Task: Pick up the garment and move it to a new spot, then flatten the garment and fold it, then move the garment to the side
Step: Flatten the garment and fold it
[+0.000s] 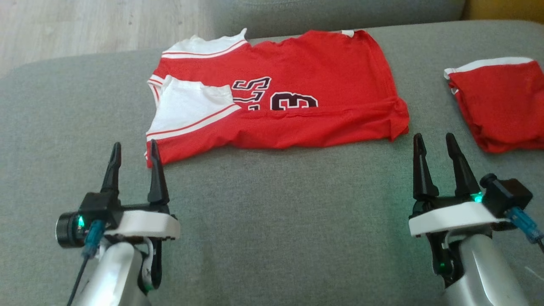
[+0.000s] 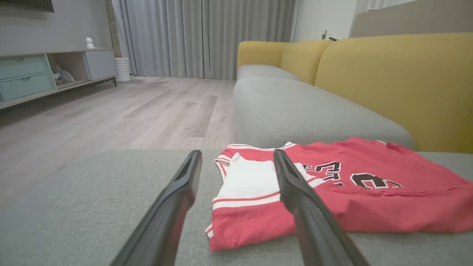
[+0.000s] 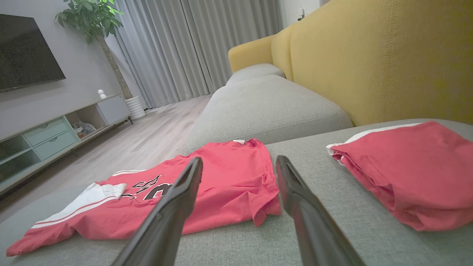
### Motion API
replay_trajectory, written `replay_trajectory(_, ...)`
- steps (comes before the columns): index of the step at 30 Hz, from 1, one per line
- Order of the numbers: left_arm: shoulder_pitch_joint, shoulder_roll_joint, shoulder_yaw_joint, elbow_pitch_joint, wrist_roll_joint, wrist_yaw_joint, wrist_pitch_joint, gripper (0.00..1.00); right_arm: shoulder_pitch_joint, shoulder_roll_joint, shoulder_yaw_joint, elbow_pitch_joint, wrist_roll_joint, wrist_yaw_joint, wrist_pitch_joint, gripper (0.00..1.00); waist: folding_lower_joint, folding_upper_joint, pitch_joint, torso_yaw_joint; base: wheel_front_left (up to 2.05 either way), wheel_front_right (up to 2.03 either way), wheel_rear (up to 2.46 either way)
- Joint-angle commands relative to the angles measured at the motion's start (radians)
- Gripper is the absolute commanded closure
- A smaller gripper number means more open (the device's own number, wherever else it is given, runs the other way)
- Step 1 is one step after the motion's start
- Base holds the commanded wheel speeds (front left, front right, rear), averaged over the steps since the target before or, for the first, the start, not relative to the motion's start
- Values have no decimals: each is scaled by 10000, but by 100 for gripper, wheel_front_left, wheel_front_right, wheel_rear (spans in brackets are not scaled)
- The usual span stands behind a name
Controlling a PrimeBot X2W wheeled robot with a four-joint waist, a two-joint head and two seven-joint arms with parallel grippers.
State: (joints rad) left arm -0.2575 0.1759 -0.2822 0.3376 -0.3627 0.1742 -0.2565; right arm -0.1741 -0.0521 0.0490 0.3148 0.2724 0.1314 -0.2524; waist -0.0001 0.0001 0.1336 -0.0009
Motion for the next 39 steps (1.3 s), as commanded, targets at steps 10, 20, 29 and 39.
replay_trajectory(10,-1646,169,576,2508,78,-160,439,0,-611,17,597,-633,61,-7,-93,0,1,-1,798,-351,0,0,0)
replay_trajectory(20,-2692,394,448,4732,-154,-664,1220,0,-786,18,929,-670,259,-7,-93,0,1,-1,1392,-819,0,0,0)
replay_trajectory(29,-3062,420,597,5751,-403,-507,1431,100,-790,18,1007,-603,352,-7,-93,0,1,-1,1432,-928,0,0,0)
replay_trajectory(39,-3404,237,675,4749,-515,-973,130,100,-1584,18,703,1040,-110,-7,323,0,1,-1,1293,-571,0,0,0)
